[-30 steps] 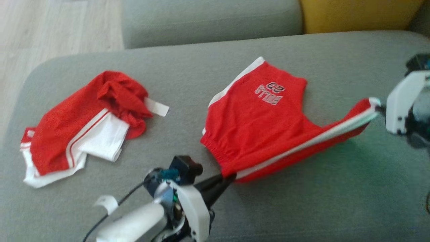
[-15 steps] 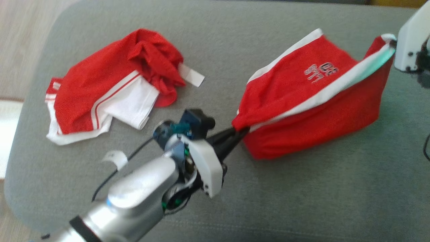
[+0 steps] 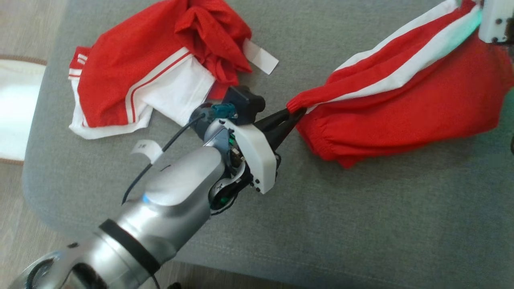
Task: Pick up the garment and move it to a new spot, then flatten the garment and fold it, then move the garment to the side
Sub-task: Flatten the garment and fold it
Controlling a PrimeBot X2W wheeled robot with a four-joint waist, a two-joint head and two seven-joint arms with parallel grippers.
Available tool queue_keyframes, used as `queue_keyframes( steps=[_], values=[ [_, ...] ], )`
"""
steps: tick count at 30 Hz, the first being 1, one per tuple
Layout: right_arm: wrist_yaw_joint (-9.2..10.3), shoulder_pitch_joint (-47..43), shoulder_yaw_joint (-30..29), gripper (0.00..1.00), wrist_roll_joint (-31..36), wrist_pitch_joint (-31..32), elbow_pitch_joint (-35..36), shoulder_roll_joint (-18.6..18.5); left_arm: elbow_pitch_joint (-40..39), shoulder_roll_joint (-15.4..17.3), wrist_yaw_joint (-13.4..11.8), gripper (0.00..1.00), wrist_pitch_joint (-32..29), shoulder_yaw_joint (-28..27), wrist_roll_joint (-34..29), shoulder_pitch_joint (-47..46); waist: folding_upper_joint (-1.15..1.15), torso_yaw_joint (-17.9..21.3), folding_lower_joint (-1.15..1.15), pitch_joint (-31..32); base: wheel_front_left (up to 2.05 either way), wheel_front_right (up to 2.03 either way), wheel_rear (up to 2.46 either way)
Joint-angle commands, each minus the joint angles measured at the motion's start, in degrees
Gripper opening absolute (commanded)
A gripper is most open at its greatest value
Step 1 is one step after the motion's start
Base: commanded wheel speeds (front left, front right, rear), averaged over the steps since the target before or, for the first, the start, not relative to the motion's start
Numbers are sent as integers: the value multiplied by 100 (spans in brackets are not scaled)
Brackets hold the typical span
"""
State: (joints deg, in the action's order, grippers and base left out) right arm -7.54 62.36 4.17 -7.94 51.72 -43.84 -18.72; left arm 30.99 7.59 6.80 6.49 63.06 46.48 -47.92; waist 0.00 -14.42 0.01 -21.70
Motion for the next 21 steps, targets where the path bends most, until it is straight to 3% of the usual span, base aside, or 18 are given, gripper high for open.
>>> queue_keyframes(
  steps=[1, 13, 14, 15, 16, 17, 18, 19, 21],
  values=[
    [5, 269, 56, 0, 46, -117, 123, 91, -28, 14, 33, 0, 85, -111, 32, -297, 0, -81, -1, -109, 0, 0, 0],
    [5, 567, 337, 0, 94, -849, -479, 133, 554, -189, 67, 0, 429, 220, 255, -621, 0, -171, -1, -321, 0, 0, 0],
    [5, 586, 373, 0, 80, -942, -513, 127, 590, -191, 67, 9, 449, 247, 282, -640, 0, -170, -1, -326, 0, 0, 0],
    [5, 598, 420, 100, 63, -1070, -531, 127, 633, -192, 67, 25, 469, 269, 304, -659, 0, -168, -1, -329, 0, 0, 0],
    [5, 610, 438, 100, 28, -1191, -563, 127, 681, -193, 68, 45, 486, 291, 320, -678, 0, -164, -1, -330, 0, 0, 0],
    [5, 626, 443, 100, 7, -1306, -605, 119, 743, -195, 68, 77, 500, 296, 343, -692, 0, -157, -1, -329, 0, 0, 0],
    [5, 626, 443, 100, 7, -1306, -605, 119, 743, -195, 68, 77, 500, 296, 343, -692, 0, -157, -1, -329, 0, 0, 0],
    [5, 640, 468, 100, 6, -1406, -654, 114, 808, -198, 68, 100, 517, 299, 356, -706, 0, -146, -1, -321, 0, 0, 0],
    [5, 660, 530, 100, 23, -1569, -770, 107, 953, -196, 68, 100, 558, 332, 316, -742, 0, -106, -1, -296, 0, 0, 0]
  ],
)
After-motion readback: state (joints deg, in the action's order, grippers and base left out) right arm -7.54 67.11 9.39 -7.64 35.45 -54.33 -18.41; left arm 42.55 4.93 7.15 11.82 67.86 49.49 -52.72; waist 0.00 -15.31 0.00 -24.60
